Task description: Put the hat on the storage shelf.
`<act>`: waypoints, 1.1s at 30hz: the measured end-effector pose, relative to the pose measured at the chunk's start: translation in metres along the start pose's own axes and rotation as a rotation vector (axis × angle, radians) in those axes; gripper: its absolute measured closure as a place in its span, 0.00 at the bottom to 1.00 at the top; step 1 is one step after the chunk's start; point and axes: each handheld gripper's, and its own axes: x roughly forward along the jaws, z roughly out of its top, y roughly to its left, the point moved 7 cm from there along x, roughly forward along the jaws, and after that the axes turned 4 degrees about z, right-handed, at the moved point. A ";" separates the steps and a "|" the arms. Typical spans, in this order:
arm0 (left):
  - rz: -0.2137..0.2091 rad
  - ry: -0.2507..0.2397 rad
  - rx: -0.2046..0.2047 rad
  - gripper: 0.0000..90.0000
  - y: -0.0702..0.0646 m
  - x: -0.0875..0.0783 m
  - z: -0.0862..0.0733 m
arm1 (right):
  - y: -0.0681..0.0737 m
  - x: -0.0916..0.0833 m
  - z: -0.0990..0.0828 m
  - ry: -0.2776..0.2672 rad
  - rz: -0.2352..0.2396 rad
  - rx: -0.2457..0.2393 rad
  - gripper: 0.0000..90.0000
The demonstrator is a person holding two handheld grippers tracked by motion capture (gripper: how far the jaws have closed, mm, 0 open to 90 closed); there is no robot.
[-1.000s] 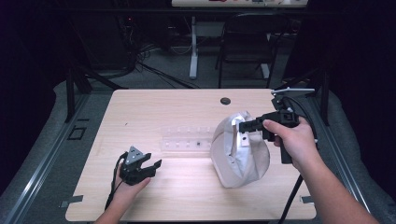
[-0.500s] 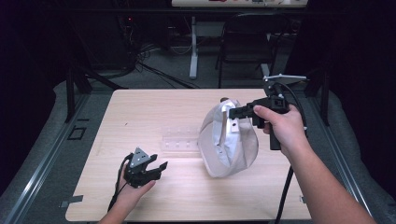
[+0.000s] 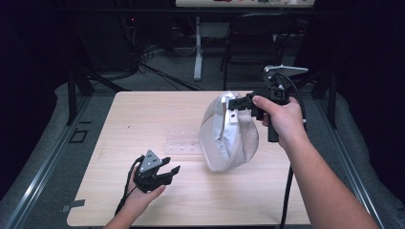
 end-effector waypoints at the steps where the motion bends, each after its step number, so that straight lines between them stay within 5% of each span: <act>1: -0.004 -0.004 0.007 0.56 -0.003 0.001 0.003 | 0.001 0.000 0.002 0.000 -0.001 -0.002 0.92; 11: -0.042 -0.057 0.058 0.53 -0.029 0.009 0.041 | 0.008 0.006 0.016 -0.036 -0.011 0.012 0.92; 23: -0.059 -0.053 0.122 0.50 -0.054 0.025 0.068 | 0.007 0.018 0.030 -0.076 0.001 0.035 0.92; 33: 0.007 0.004 0.174 0.51 -0.063 0.050 0.071 | 0.014 0.027 0.035 -0.088 -0.002 0.032 0.92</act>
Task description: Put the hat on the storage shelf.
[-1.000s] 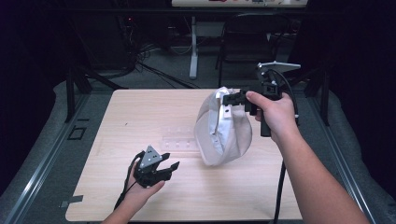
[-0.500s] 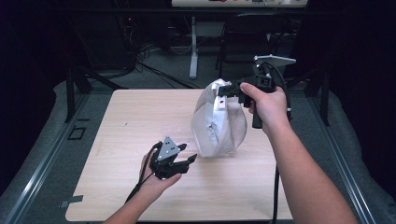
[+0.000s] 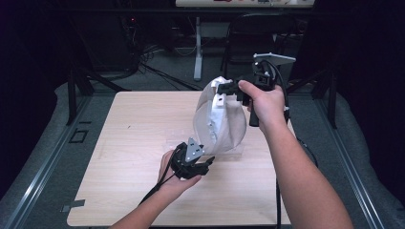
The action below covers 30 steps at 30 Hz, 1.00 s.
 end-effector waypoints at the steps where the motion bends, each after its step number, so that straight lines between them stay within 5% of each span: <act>1: 0.021 0.017 0.005 0.52 0.001 0.003 -0.001 | 0.001 0.001 0.000 -0.003 0.000 0.004 0.92; 9: 0.097 0.075 0.010 0.74 0.012 0.011 -0.004 | 0.003 0.001 0.000 -0.010 0.002 0.001 0.92; 15: 0.101 0.045 0.013 0.86 0.021 0.008 -0.001 | 0.006 0.003 -0.002 0.000 0.015 -0.010 0.92; 20: 0.059 0.007 -0.012 0.90 0.032 0.005 0.003 | 0.008 0.006 -0.004 0.005 0.020 -0.022 0.92; 30: -0.080 -0.038 -0.143 0.92 0.054 0.006 0.008 | 0.003 0.018 -0.009 0.025 0.002 -0.029 0.92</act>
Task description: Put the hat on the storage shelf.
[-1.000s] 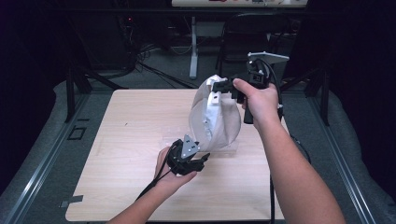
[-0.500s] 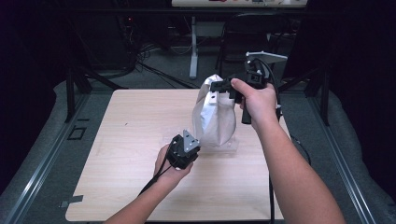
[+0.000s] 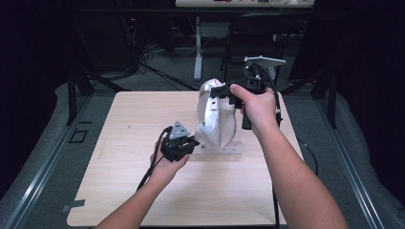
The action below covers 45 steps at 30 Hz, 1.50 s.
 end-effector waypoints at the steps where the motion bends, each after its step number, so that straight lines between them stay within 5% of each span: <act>1: -0.013 0.004 -0.008 0.92 0.001 0.002 -0.001 | -0.002 0.001 -0.001 0.004 -0.003 0.003 0.92; 14: -0.045 0.010 -0.041 0.92 -0.003 0.020 -0.017 | -0.022 0.016 -0.007 0.034 -0.037 0.021 0.92; 25: 0.026 0.061 -0.028 0.94 -0.004 0.025 -0.032 | -0.027 0.024 -0.012 0.057 -0.032 0.028 0.92; 39: 0.036 0.174 -0.072 0.95 0.002 0.033 -0.052 | -0.053 0.029 -0.022 0.077 -0.085 0.048 0.92; 45: 0.044 0.164 -0.076 0.94 0.001 0.035 -0.055 | -0.058 0.034 -0.024 0.086 -0.086 0.058 0.92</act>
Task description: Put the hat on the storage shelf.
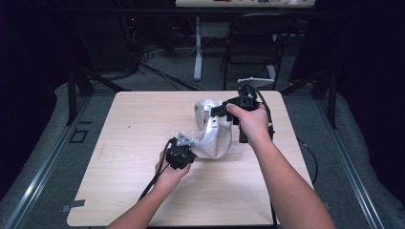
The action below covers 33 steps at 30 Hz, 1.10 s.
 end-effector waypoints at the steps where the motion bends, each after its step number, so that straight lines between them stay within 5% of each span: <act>1: -0.001 -0.005 0.001 0.93 0.000 0.000 0.000 | 0.000 0.000 0.000 0.000 0.001 -0.001 0.92; 4: -0.028 -0.016 -0.041 0.85 0.000 -0.003 -0.001 | 0.001 0.000 0.000 0.001 0.003 -0.007 0.92; 14: -0.026 -0.117 -0.017 0.61 -0.003 -0.039 -0.012 | -0.001 -0.005 -0.003 -0.004 -0.016 -0.023 0.91; 19: -0.002 -0.135 -0.013 0.59 0.010 -0.058 -0.025 | 0.001 -0.004 -0.004 -0.001 -0.043 -0.048 0.91; 23: -0.004 -0.144 -0.057 0.58 0.025 -0.069 -0.026 | 0.002 -0.003 -0.004 -0.007 -0.054 -0.063 0.91; 33: 0.014 -0.161 -0.099 0.58 0.047 -0.078 -0.026 | 0.004 -0.003 -0.005 -0.010 -0.096 -0.086 0.90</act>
